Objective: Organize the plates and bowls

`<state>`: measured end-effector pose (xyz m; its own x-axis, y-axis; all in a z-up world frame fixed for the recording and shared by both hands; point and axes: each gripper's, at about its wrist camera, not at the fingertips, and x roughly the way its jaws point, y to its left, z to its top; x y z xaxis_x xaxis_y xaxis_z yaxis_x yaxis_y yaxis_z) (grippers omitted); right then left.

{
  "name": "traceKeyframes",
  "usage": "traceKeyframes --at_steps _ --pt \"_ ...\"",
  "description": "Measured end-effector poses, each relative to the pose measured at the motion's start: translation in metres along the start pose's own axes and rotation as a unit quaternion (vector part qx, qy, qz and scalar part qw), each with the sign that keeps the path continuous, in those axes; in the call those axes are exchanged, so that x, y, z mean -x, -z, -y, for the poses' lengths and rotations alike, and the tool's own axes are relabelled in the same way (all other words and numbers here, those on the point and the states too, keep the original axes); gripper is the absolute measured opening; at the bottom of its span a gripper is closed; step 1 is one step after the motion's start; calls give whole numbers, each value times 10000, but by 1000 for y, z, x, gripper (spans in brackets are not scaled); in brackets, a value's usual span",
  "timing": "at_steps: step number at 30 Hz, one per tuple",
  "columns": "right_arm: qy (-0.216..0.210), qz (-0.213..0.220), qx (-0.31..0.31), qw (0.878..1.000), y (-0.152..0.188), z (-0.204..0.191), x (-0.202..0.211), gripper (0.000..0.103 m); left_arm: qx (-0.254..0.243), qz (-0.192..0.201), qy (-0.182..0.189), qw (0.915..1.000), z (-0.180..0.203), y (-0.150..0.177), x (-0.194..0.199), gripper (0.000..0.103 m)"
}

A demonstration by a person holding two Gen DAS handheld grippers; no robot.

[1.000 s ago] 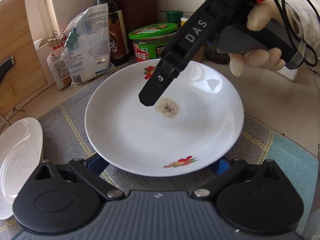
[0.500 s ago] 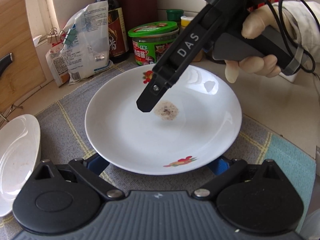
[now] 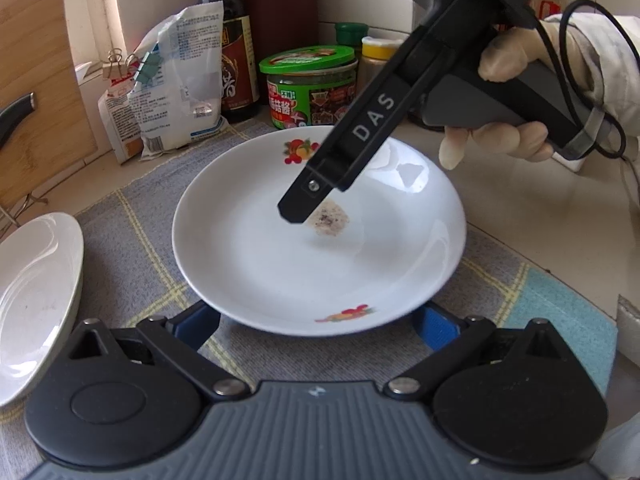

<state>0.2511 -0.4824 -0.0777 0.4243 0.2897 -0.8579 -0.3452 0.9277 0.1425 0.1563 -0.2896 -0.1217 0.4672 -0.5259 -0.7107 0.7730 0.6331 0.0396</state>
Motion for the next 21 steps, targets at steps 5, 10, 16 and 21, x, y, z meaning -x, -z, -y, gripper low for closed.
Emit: traceKeyframes --at_steps 5,10,16,21 --pt "262 96 342 9990 4 -10 21 103 181 62 -102 9998 2 10 19 101" --pt "276 474 528 9971 2 -31 53 103 412 393 -341 9978 1 18 56 102" --pt "130 1027 916 9904 -1 -80 79 103 1000 780 -928 9876 -14 31 107 102" --pt "-242 1187 1084 9867 2 -124 82 103 1419 934 -1605 9723 -27 58 151 102"
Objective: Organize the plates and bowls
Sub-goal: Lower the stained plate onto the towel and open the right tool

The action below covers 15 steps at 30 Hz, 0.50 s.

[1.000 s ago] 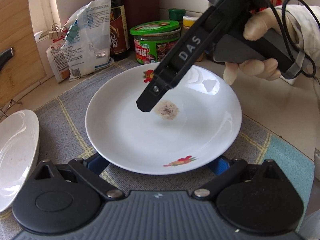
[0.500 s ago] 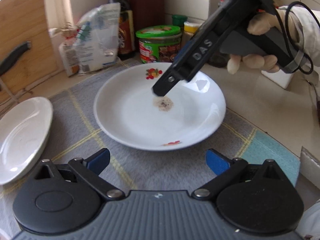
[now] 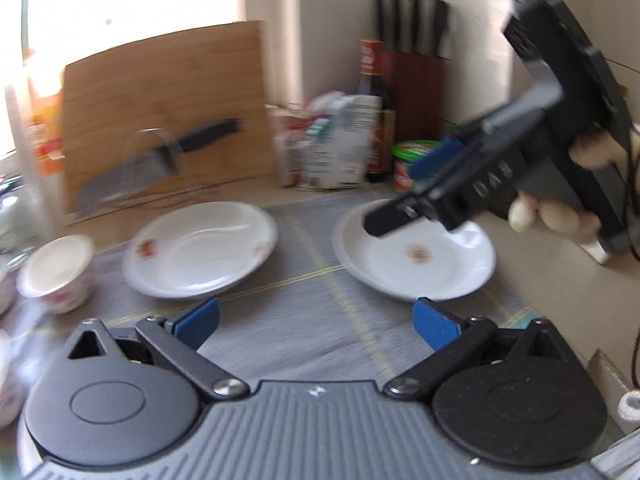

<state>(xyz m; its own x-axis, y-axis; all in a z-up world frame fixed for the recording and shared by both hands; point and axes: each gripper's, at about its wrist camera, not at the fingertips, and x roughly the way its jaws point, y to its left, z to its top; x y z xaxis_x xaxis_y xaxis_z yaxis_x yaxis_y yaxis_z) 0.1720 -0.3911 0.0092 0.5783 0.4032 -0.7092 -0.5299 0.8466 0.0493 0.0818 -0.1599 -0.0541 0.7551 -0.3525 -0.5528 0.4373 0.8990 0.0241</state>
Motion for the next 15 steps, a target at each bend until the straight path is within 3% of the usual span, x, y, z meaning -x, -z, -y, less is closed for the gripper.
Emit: traceKeyframes --at_steps 7,15 --pt "-300 -33 117 9995 0 -71 -16 103 318 42 -673 9972 -42 30 49 102" --pt "-597 -474 -244 9968 13 -130 -57 103 485 -285 -725 9958 -92 75 86 102"
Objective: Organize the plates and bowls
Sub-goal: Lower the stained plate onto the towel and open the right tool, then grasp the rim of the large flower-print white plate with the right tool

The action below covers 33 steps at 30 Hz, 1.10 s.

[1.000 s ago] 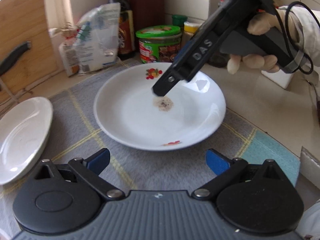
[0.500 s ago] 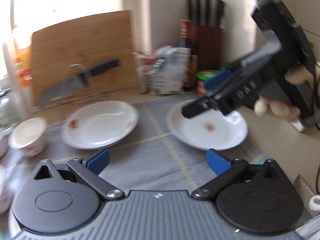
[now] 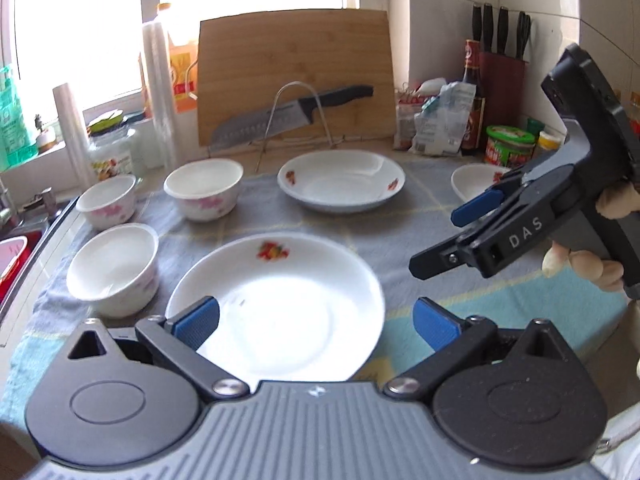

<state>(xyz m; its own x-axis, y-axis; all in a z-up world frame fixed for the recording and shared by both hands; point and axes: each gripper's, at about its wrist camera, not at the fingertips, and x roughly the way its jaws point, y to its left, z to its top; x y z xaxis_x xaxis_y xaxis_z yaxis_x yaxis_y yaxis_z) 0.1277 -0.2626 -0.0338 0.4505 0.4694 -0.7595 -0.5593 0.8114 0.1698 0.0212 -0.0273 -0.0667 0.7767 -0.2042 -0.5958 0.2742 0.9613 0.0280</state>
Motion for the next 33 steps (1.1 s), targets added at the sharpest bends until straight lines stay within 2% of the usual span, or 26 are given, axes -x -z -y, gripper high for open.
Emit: traceKeyframes --at_steps 7,15,23,29,33 --pt "-77 -166 -301 9994 2 -33 -30 103 -61 -357 161 9992 -42 35 2 102" --pt "-137 -281 -603 9977 -5 -54 -50 103 -293 -695 351 9965 -71 64 -25 102" --pt "-166 -575 -828 9948 -5 -66 -73 103 -649 -565 837 9928 -84 64 -40 102" --pt "-103 -591 -1054 9926 -12 -64 -82 103 -1075 -476 1325 9842 -89 58 -49 102" --pt "-68 -560 -1193 9913 -16 -62 -86 103 -1156 -445 1608 9792 -93 54 -57 102"
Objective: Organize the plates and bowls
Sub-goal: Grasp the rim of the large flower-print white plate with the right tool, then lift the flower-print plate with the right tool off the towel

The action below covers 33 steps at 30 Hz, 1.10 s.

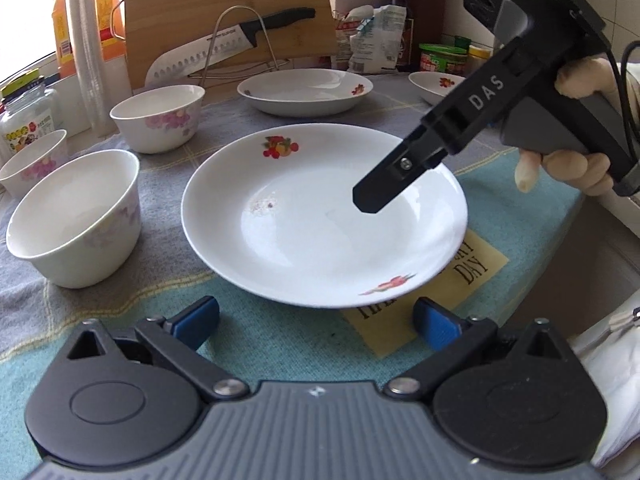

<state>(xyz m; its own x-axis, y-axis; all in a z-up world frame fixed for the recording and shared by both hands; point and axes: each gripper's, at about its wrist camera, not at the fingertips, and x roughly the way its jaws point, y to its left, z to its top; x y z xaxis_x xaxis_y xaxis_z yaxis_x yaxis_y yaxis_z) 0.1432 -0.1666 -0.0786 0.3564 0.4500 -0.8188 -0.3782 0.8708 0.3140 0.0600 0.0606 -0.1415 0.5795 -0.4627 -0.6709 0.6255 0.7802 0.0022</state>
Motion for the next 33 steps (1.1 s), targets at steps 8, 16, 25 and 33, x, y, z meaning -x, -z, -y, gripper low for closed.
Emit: traceKeyframes --at_steps 8,16,25,33 --pt "-57 -151 149 9998 -13 1 -8 103 -168 109 180 9996 -3 -2 -5 102" --pt "-354 -282 439 9980 -36 10 -18 103 -197 108 198 9996 -4 -4 -6 103" --pt "-620 -450 597 9953 -54 13 -28 103 -172 111 166 9997 -3 -5 -7 103" --pt "-761 -571 582 9938 -57 14 -29 103 -261 88 240 9993 -4 -7 -7 103"
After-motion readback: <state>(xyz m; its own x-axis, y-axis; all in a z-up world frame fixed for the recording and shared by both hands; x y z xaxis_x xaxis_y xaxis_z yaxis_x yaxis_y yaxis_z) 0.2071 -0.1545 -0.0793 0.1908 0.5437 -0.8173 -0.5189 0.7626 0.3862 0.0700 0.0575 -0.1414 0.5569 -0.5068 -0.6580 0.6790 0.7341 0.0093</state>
